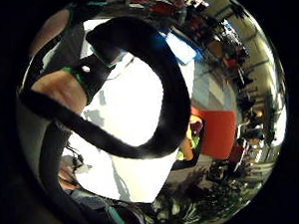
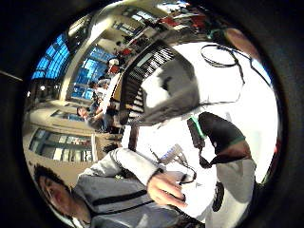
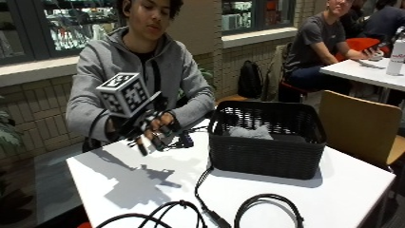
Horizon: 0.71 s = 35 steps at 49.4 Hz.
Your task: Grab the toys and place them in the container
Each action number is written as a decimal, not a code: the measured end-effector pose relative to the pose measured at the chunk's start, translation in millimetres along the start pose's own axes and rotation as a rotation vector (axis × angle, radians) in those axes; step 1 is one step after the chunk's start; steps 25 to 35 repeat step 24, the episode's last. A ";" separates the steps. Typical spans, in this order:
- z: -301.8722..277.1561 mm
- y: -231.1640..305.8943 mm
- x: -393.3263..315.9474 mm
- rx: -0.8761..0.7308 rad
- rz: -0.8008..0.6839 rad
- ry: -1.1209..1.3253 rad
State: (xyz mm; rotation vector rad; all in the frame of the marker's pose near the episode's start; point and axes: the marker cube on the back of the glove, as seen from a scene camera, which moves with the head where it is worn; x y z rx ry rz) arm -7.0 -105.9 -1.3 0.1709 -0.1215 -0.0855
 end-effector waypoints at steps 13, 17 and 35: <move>32.9 55.0 92.4 0.067 0.127 -0.094; 39.3 59.8 101.6 0.091 0.140 -0.124; 50.7 58.5 105.6 0.102 0.142 -0.162</move>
